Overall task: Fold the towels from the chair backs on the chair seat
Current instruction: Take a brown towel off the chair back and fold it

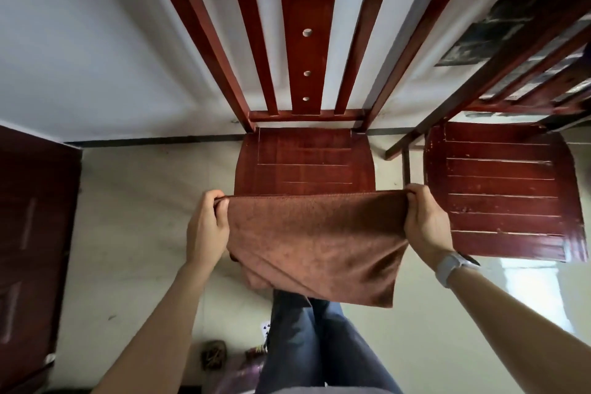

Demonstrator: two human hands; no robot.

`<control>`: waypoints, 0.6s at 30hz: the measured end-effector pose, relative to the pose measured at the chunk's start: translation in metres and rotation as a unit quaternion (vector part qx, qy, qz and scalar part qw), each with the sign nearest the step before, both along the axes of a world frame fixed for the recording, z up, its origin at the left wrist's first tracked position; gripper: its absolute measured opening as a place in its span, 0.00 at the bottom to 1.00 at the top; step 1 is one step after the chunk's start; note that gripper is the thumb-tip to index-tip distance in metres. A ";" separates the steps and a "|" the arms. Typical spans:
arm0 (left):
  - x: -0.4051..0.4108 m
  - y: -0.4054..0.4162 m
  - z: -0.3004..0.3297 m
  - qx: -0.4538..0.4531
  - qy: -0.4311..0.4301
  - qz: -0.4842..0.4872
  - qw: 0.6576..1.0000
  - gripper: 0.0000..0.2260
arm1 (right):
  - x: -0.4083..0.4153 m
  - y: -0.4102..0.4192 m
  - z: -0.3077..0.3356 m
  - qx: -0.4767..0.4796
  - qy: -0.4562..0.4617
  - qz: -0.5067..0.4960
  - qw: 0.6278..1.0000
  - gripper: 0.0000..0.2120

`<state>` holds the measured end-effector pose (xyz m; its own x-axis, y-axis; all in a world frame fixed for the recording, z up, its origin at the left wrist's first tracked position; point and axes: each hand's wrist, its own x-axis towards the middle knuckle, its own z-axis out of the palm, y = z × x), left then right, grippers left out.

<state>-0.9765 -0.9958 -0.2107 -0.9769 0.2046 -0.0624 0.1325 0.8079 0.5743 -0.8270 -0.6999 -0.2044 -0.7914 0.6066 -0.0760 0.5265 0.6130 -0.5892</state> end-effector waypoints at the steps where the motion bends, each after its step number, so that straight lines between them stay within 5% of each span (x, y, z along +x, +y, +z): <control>1: -0.010 0.004 -0.012 -0.002 -0.004 -0.004 1.000 0.07 | -0.009 0.004 -0.012 -0.002 -0.010 -0.005 1.000 0.16; 9: -0.104 0.041 -0.114 -0.015 -0.035 -0.039 0.999 0.08 | -0.090 0.047 -0.118 -0.011 -0.071 -0.051 0.996 0.11; 18: -0.163 0.072 -0.188 0.027 -0.160 0.050 0.985 0.10 | -0.143 0.079 -0.191 -0.058 -0.099 -0.107 0.988 0.12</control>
